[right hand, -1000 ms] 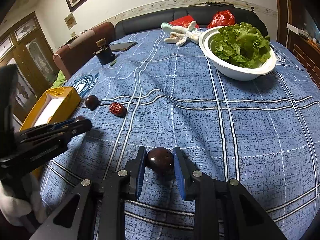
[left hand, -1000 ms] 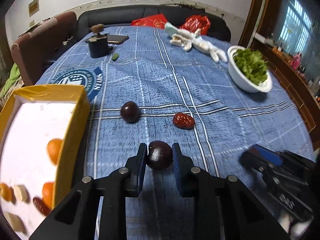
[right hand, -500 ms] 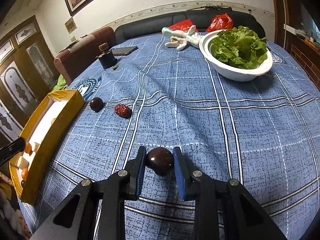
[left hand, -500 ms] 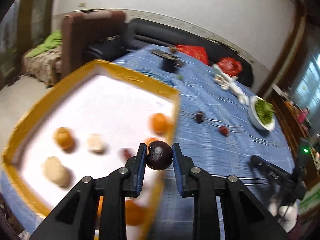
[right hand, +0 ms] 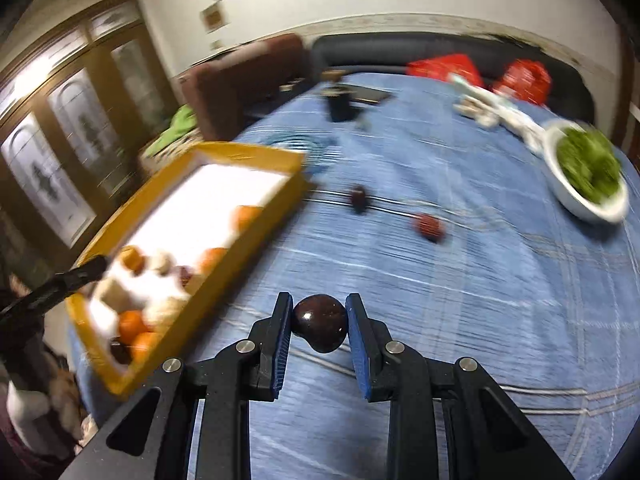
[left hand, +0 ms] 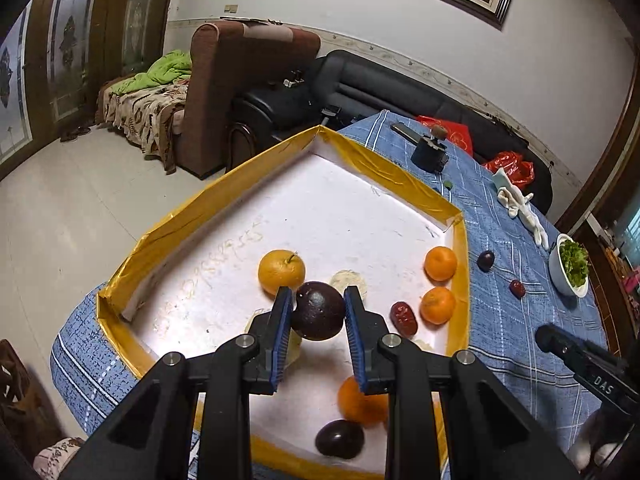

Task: Organize fruits
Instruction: 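Carry both plums into the yellow tray and open both tools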

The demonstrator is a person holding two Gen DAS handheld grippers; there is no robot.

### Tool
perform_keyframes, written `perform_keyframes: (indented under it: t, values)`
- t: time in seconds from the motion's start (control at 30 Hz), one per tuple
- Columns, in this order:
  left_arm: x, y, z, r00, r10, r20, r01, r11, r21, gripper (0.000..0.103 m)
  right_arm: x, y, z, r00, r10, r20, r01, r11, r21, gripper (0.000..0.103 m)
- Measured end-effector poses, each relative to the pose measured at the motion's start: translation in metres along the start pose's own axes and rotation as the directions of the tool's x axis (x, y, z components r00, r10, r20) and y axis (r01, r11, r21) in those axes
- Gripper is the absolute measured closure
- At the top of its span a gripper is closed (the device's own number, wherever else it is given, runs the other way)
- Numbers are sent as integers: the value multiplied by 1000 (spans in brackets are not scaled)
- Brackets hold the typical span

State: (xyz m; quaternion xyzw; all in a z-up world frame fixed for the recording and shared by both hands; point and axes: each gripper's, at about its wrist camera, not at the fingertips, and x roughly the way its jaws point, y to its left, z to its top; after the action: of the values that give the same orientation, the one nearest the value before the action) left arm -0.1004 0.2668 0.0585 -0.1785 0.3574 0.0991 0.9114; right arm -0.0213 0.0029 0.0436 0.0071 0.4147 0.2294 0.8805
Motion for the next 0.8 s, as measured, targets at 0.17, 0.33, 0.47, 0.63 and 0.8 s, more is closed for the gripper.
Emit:
perform_keyframes:
  t: [0.17, 0.33, 0.47, 0.63, 0.8]
  values:
    - [2, 4, -2, 1000, -7, -12, 7, 1000, 23, 78, 19, 60, 11, 997, 70, -36, -73, 993, -88, 73]
    - [4, 12, -2, 1000, -10, -18, 10, 1000, 14, 78, 51, 97, 23, 988, 122, -92, -132, 986, -103, 73]
    - [3, 17, -2, 999, -28, -24, 29, 1000, 13, 77, 78, 108, 27, 982, 131, -137, -144, 985, -93, 72]
    - [0, 16, -3, 999, -40, -17, 41, 999, 26, 62, 94, 115, 26, 981, 113, -159, -128, 988, -87, 72]
    - [-7, 8, -2, 999, -37, 8, 36, 998, 51, 58, 93, 118, 28, 983, 103, -153, -120, 987, -106, 72]
